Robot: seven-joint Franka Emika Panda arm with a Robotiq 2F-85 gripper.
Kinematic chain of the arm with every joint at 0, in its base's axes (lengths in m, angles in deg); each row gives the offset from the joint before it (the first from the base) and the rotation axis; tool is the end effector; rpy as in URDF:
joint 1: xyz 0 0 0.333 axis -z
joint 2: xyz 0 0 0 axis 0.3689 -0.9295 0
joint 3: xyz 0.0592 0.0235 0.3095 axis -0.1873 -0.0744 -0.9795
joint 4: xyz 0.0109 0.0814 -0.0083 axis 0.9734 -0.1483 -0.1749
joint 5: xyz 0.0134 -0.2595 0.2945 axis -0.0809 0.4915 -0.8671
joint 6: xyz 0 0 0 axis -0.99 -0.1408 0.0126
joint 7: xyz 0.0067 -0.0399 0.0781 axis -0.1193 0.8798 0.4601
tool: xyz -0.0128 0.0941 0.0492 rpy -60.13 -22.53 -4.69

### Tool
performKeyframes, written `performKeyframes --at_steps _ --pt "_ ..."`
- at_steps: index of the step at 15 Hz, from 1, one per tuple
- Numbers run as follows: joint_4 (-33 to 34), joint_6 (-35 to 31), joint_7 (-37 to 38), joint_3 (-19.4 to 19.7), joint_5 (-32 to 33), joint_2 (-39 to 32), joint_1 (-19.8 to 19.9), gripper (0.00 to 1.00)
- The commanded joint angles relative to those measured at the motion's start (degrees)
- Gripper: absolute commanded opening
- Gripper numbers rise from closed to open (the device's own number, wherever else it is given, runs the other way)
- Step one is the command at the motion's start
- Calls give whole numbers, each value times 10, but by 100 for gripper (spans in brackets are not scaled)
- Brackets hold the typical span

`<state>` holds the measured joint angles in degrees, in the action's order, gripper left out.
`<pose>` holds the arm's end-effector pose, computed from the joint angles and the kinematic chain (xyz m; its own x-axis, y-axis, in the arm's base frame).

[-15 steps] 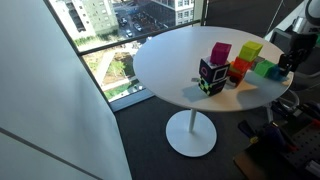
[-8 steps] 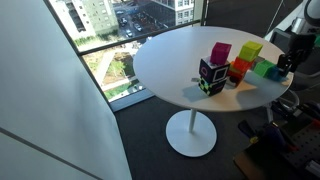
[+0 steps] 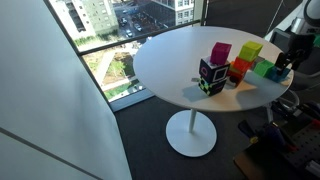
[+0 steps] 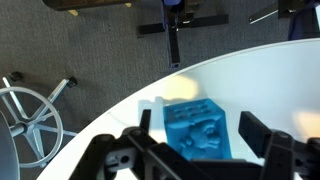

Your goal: Pick up the blue block from the right side of the green block and move it to the front of the green block

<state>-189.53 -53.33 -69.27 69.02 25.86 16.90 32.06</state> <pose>0.3643 -0.1254 0.2431 0.9762 -0.1377 -0.1673 -0.1349 -0.9905 0.0282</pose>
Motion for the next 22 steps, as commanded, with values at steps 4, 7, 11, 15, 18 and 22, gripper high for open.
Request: performKeyframes --at_steps 4,7,11,15,18,22 --pt "11 8 13 -1 11 3 -3 100" --pt "15 11 10 -1 7 7 -3 100" --pt "26 17 0 0 -4 11 -6 100" --pt "34 19 -23 0 -20 16 -12 100" --pt "39 26 -35 2 -27 24 -16 100" --pt "47 45 -39 3 -31 43 -17 100"
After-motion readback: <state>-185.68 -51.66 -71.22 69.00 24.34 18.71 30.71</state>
